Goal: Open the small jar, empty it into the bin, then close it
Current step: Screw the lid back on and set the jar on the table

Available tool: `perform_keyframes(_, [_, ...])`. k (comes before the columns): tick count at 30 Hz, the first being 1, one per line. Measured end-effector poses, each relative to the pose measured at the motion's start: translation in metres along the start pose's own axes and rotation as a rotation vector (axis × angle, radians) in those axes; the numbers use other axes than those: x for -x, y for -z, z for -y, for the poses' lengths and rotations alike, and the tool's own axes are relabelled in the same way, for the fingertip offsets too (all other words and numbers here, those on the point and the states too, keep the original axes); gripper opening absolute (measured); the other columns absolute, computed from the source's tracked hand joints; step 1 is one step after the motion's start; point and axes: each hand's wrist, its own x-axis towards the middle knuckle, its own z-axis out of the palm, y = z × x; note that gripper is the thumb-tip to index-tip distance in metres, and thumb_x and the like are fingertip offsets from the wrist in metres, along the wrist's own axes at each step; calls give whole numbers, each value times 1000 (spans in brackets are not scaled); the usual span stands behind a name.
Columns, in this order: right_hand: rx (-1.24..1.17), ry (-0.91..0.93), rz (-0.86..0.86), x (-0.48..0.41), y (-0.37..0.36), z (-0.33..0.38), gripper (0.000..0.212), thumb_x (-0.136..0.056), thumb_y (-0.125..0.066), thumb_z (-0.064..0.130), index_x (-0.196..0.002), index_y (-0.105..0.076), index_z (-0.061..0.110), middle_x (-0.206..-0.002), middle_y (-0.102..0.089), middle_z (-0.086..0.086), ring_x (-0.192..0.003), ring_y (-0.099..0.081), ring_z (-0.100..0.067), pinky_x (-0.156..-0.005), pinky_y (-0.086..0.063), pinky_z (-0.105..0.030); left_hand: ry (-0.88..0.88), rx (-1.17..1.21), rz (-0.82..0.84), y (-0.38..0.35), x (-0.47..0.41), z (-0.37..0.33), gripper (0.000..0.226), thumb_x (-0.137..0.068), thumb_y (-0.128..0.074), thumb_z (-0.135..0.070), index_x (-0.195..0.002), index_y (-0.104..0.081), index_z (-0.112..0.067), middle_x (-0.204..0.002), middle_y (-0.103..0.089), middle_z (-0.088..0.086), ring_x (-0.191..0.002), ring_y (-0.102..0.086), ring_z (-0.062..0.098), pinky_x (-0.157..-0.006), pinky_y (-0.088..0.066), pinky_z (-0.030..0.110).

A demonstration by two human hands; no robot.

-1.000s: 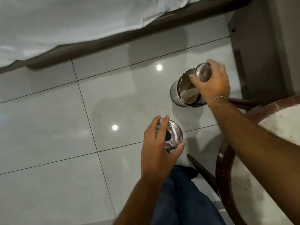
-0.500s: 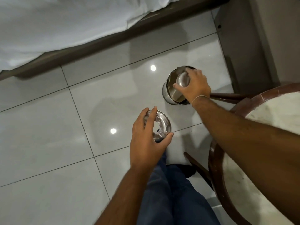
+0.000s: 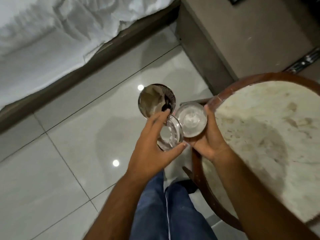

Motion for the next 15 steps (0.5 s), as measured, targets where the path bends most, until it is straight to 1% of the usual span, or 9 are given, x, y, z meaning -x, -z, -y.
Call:
perform_keyframes(2, [16,5,-8,20,21,4,80,-94,-61,71,-149,-62,13,-149,-65,-22,-140,-59,-38,-118,-46,-57,-59,-31,97,-20,-10,-20,94,-85,-89,-43,-163,-39,-32,-161,-43,-12,-148,-45,7,-121,-42,32])
perform_keyframes(3, [18,13,-17,30,31,5,77,-95,-60,70,-147,-64,13,-148,-66,-21,-139,-60,-38,-121,-42,-57,-84,-54,130,-31,-13,-29,94,-85,-88,-44,-164,-38,-32,-161,-42,-11,-148,-45,8,-121,-43,32])
perform_keyframes(6, [0,37,-55,55,58,9,76,-88,-68,70,-140,-70,15,-145,-69,-19,-139,-61,-36,-126,-35,-59,-150,-134,229,-65,-21,-51,96,-83,-84,-52,-164,-36,-32,-163,-39,-9,-147,-45,10,-119,-46,36])
perform_keyframes(9, [-30,73,-71,80,79,15,72,-88,-66,69,-135,-74,15,-141,-72,-18,-134,-66,-32,-127,-35,-55,-208,-219,332,-99,-23,-67,99,-82,-85,-54,-165,-34,-35,-166,-38,-8,-148,-46,14,-118,-47,41])
perform_keyframes(11, [-44,95,-108,99,95,19,73,-88,-64,71,-134,-75,15,-137,-75,-16,-127,-70,-28,-125,-38,-54,-237,-257,385,-122,-22,-76,101,-82,-86,-53,-165,-32,-37,-168,-37,-7,-149,-46,16,-118,-48,42])
perform_keyframes(13, [-68,110,-161,117,112,22,74,-84,-62,72,-129,-78,16,-131,-78,-13,-117,-75,-24,-117,-45,-51,-261,-287,451,-145,-21,-86,102,-82,-87,-51,-166,-32,-36,-168,-37,-8,-150,-45,13,-120,-47,39])
perform_keyframes(14, [-78,109,-186,124,118,23,72,-83,-61,73,-125,-80,18,-128,-80,-12,-115,-76,-24,-115,-47,-50,-270,-296,485,-153,-20,-90,102,-82,-87,-50,-166,-32,-34,-169,-38,-7,-151,-43,11,-121,-45,36])
perform_keyframes(15, [-95,121,-214,132,129,23,70,-83,-59,74,-121,-82,20,-128,-80,-12,-119,-76,-25,-115,-47,-51,-290,-311,533,-167,-19,-96,102,-82,-88,-48,-166,-32,-33,-168,-38,-7,-151,-43,10,-121,-43,31])
